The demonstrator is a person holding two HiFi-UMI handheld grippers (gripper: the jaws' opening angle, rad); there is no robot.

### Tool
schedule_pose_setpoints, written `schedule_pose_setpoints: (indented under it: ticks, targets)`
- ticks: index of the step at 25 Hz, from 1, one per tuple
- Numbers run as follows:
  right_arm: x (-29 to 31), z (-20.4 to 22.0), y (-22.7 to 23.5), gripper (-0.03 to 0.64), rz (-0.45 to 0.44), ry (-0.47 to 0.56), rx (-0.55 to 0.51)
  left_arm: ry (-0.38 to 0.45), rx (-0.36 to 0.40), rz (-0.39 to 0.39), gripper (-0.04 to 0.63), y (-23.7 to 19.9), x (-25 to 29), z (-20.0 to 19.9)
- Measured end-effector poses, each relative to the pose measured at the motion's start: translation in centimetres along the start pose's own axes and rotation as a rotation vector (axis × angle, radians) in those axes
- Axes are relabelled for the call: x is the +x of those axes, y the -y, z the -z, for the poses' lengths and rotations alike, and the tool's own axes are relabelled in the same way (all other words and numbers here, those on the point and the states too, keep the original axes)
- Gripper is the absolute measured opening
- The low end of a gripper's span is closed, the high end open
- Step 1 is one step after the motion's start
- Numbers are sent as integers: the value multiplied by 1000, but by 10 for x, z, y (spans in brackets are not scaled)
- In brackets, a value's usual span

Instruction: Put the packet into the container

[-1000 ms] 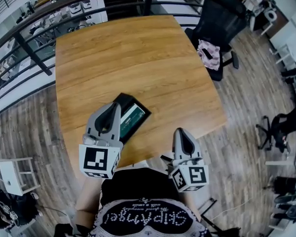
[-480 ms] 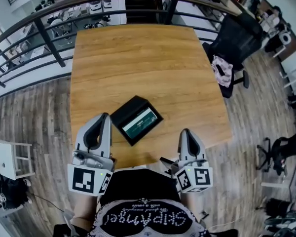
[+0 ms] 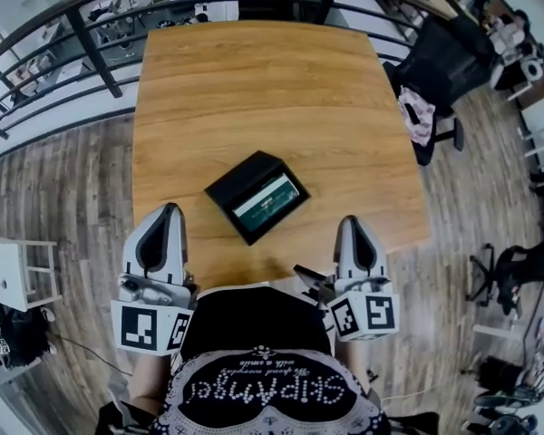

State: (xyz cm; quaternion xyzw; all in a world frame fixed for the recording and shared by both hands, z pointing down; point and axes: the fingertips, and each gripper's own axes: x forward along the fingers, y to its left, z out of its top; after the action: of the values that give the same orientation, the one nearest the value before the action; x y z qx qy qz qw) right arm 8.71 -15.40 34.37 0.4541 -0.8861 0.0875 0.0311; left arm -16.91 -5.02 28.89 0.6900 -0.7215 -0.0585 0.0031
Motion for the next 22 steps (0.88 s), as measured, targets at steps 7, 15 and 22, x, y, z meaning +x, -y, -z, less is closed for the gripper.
schedule_pose_setpoints:
  ticks: [7,15,22]
  targets:
    - [-10,1,-3,34,25,-8,-25,-49,-72,-9,28,-17,-14,27]
    - [-23,16,-13,34,87,-34,-16,-104,-99,0,28,-37,-30,57]
    - [-38,26,-21,34,114,-59,-9,-132,-102,45,28,-31,-31,72]
